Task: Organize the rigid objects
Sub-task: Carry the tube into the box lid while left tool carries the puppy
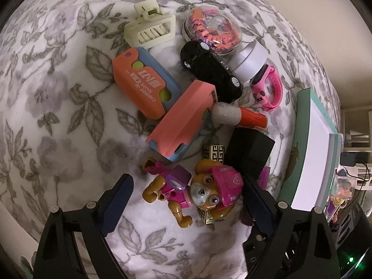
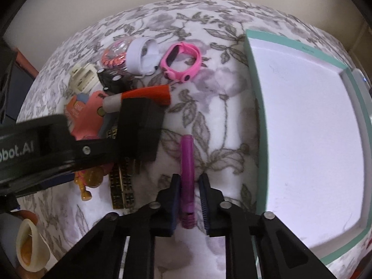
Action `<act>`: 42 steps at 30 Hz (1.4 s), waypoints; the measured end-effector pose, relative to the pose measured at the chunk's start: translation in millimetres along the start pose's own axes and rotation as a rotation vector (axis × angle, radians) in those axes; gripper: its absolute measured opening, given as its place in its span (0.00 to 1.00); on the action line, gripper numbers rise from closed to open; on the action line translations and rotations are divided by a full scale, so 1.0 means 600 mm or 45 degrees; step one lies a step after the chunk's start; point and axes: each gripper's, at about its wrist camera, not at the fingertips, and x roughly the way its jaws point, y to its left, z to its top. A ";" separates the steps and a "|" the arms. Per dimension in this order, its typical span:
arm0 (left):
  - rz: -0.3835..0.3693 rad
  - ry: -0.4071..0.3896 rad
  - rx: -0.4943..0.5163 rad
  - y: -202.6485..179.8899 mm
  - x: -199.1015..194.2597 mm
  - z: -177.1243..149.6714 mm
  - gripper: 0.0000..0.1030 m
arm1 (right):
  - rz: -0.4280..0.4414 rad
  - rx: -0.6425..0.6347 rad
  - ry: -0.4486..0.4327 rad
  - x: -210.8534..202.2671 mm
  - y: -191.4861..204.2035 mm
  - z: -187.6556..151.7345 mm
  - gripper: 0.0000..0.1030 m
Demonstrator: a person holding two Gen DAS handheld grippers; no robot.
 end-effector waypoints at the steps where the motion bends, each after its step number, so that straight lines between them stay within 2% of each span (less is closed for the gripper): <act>1: -0.005 0.004 -0.003 0.002 0.001 -0.001 0.91 | 0.004 0.009 0.003 0.000 -0.003 0.000 0.15; 6: -0.013 0.011 0.002 0.003 0.006 -0.009 0.89 | 0.026 0.060 0.017 -0.001 -0.021 0.001 0.14; 7: -0.024 0.007 0.008 0.001 0.006 -0.011 0.82 | 0.029 0.066 0.018 -0.001 -0.023 0.000 0.14; 8: -0.054 0.006 0.009 0.000 0.003 -0.012 0.80 | 0.030 0.072 0.019 -0.001 -0.024 0.000 0.14; 16: -0.012 -0.011 0.003 0.001 -0.001 -0.016 0.80 | 0.042 0.101 0.021 -0.001 -0.030 -0.003 0.12; 23: -0.009 -0.113 0.005 0.002 -0.048 -0.014 0.80 | 0.077 0.131 0.003 -0.018 -0.038 0.007 0.12; 30: -0.055 -0.268 0.070 -0.022 -0.106 -0.017 0.80 | 0.133 0.193 -0.124 -0.086 -0.058 0.023 0.12; 35: -0.077 -0.336 0.155 -0.061 -0.125 -0.026 0.80 | 0.049 0.245 -0.172 -0.099 -0.092 0.034 0.12; 42: -0.046 -0.316 0.307 -0.143 -0.105 -0.038 0.80 | -0.033 0.414 -0.201 -0.110 -0.182 0.038 0.12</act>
